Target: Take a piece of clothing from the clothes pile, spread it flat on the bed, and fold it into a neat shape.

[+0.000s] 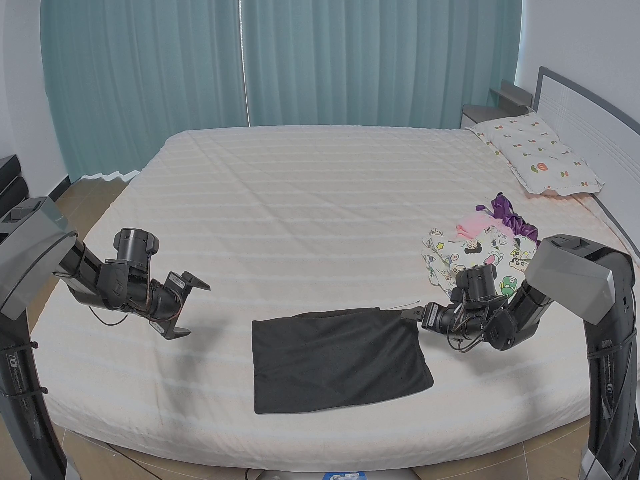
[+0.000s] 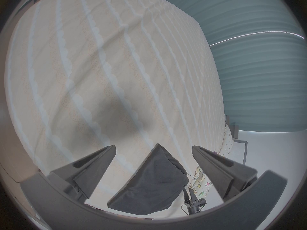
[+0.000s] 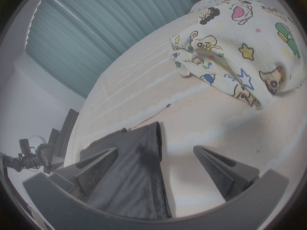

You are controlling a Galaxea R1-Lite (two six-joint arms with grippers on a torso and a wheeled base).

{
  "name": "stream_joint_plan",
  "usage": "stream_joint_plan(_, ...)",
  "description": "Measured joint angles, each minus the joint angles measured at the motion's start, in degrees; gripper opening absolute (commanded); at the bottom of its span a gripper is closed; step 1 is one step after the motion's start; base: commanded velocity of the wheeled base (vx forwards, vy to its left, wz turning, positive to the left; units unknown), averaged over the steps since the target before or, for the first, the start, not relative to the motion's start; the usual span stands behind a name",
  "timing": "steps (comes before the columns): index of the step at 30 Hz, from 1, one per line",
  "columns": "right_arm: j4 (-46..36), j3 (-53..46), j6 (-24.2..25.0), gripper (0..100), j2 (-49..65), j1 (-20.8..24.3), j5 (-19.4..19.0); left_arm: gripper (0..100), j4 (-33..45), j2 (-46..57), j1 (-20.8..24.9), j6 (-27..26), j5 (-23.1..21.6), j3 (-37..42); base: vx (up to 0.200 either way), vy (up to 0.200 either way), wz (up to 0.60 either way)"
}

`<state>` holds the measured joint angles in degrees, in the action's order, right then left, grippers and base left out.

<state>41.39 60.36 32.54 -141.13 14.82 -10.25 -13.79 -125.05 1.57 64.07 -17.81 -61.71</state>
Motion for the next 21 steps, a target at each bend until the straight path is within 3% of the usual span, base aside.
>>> stream_joint_plan(13, 4.05, -3.28, 0.17, 100, 0.83, 0.16, 0.4, 100, -0.09, -0.5, 0.82, -0.2, 0.13, -0.04, 0.0, 0.0, 0.0)
stream_joint_plan(19, 4.13, -3.63, 0.26, 100, 0.91, 0.2, 0.38, 100, -0.11, -0.63, 1.04, -0.2, 1.15, -0.09, -0.2, 0.0, 0.0)
stream_joint_plan(21, 4.13, -3.63, 0.26, 100, 0.91, 0.2, 0.4, 100, -0.09, -0.69, 1.15, -0.2, 1.21, -0.09, 0.0, 0.0, 0.0)
